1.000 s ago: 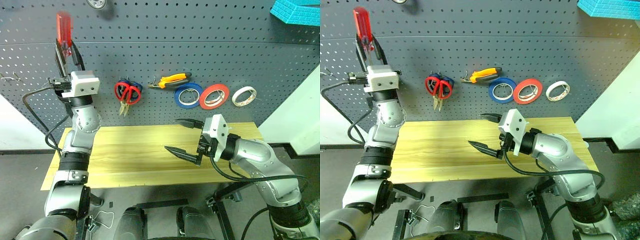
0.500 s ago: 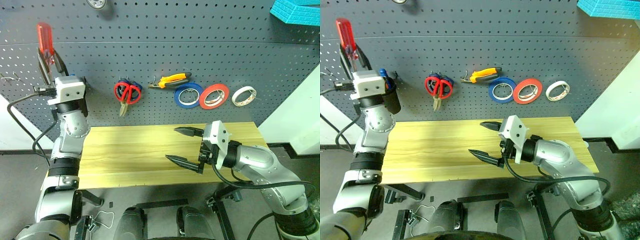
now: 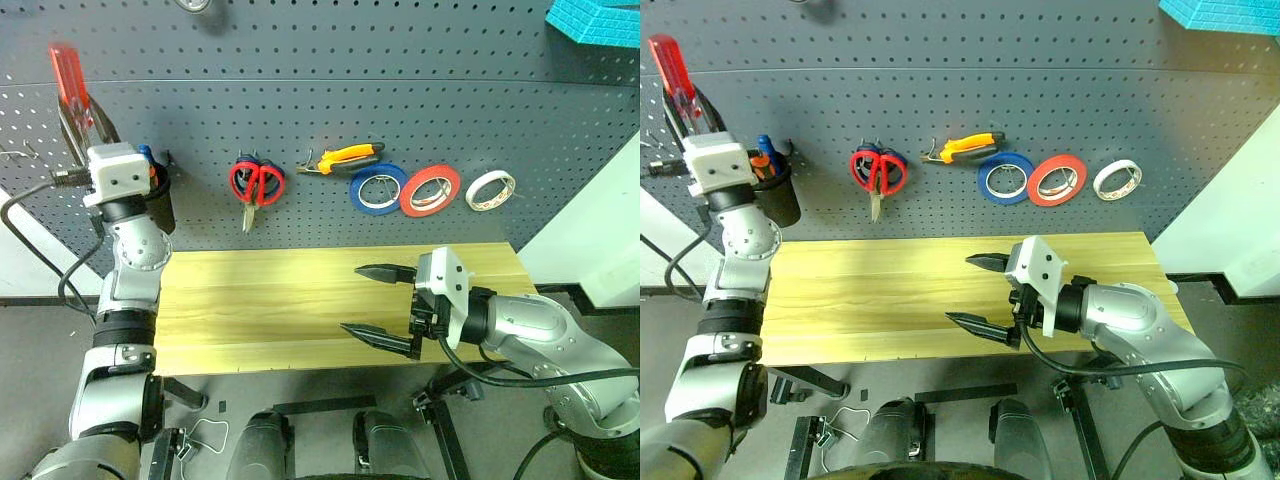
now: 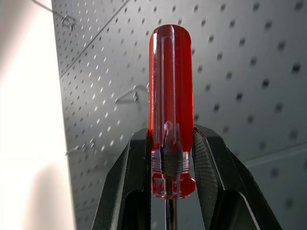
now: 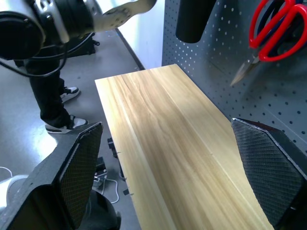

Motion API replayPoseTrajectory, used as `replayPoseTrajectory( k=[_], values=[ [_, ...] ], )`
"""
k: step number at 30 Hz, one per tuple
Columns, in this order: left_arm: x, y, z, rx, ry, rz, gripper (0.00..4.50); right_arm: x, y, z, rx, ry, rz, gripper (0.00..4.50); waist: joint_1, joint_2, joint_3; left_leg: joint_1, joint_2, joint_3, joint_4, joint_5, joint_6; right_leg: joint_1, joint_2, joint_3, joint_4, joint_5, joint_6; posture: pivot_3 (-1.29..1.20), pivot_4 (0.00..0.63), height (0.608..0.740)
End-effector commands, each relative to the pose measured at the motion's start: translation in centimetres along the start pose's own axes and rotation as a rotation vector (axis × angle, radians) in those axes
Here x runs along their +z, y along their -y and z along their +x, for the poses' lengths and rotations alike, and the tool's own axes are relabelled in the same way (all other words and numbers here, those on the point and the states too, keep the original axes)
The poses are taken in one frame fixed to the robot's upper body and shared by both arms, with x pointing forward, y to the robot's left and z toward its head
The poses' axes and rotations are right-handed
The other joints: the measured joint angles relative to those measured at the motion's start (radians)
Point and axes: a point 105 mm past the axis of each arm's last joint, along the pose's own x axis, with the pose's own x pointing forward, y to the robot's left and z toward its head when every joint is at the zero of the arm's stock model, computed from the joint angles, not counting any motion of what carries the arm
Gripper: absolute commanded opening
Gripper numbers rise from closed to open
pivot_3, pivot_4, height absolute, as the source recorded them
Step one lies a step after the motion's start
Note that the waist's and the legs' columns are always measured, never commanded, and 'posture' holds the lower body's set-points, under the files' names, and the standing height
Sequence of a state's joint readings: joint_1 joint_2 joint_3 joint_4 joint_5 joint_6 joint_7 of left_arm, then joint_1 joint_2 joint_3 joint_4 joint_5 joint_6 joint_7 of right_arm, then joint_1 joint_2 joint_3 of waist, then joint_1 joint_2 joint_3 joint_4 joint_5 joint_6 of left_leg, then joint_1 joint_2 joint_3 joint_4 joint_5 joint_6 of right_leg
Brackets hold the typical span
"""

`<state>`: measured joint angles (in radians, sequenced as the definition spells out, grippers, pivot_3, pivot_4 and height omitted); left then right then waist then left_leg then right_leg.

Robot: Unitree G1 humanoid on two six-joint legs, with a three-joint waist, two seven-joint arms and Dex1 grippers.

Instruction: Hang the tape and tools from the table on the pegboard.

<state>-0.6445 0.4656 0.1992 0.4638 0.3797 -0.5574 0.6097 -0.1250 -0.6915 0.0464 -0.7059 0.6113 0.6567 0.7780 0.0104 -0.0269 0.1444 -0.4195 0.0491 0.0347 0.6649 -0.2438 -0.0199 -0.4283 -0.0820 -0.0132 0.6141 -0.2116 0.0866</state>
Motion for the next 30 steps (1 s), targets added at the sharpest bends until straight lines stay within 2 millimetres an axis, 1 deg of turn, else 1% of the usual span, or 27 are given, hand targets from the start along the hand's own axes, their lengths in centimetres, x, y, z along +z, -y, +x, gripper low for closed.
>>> replayPoseTrajectory(
  k=[1, 8, 10, 13, 17, 25, 28, 30],
  values=[
    [1.8, -0.3, 1.6, 0.03, 0.068, -0.041, 0.85, 0.8, -0.2, -0.7, -0.014, 0.012, -0.037, 4.5, 0.0, 0.0, 0.001, 0.0, 0.0, 0.0, 0.0, 0.0, 0.0, 0.0, 0.0, 0.0, 0.0, 0.0, 0.0, -0.06, 0.168, 0.716],
    [1.4, -0.3, 1.8, 0.032, 0.052, -0.04, 0.85, 1.1, -0.3, -2.0, -0.049, -0.001, -0.041, 4.5, -0.001, -0.001, 0.001, 0.0, 0.0, 0.0, 0.0, 0.0, 0.0, 0.0, 0.0, 0.0, 0.0, 0.0, 0.0, -0.08, 0.153, 0.716],
    [1.3, -0.3, 1.9, 0.035, 0.044, -0.043, 0.85, 1.3, -0.4, -2.5, -0.054, -0.012, -0.042, 4.5, -0.001, -0.001, 0.002, 0.0, 0.0, 0.0, 0.0, 0.0, 0.0, 0.0, 0.0, 0.0, 0.0, 0.0, 0.0, -0.09, 0.162, 0.716],
    [0.7, 0.2, 1.8, 0.026, 0.02, -0.051, 0.85, 1.2, -0.7, -3.0, -0.057, -0.038, -0.032, 4.5, -0.001, -0.003, 0.008, 0.0, 0.0, 0.0, 0.0, 0.0, 0.0, 0.0, 0.0, 0.0, -0.001, 0.0, 0.0, -0.12, 0.186, 0.716],
    [0.6, 0.9, 2.0, 0.019, 0.01, -0.071, 0.85, 1.2, -1.5, -3.5, -0.051, -0.059, -0.011, 4.5, -0.004, -0.004, 0.025, -0.001, 0.0, 0.0, 0.0, 0.0, 0.0, -0.001, -0.001, 0.0, -0.001, 0.0, 0.0, -0.15, 0.207, 0.716],
    [1.1, 2.6, 2.9, -0.001, 0.009, -0.116, 0.85, 1.1, -2.3, -4.0, -0.051, -0.081, 0.025, 4.5, -0.026, -0.008, 0.052, -0.006, 0.0, 0.0, 0.0, 0.0, 0.0, -0.004, -0.001, 0.0, -0.002, 0.0, 0.0, -0.17, 0.23, 0.716],
    [1.2, 2.7, 2.9, 0.005, 0.012, -0.124, 0.85, 0.9, -2.2, -4.1, -0.063, -0.088, 0.034, 4.5, -0.032, -0.008, 0.06, -0.006, 0.0, 0.0, 0.0, 0.0, 0.0, -0.004, -0.002, 0.0, -0.002, 0.0, 0.0, -0.17, 0.236, 0.716],
    [1.2, 2.5, 2.5, 0.007, 0.014, -0.114, 0.85, 0.8, -2.2, -4.2, -0.068, -0.095, 0.041, 4.5, -0.034, -0.008, 0.063, -0.006, 0.0, 0.0, 0.0, 0.0, 0.0, -0.005, -0.001, 0.001, -0.002, 0.0, 0.0, -0.17, 0.237, 0.716]
  ],
)
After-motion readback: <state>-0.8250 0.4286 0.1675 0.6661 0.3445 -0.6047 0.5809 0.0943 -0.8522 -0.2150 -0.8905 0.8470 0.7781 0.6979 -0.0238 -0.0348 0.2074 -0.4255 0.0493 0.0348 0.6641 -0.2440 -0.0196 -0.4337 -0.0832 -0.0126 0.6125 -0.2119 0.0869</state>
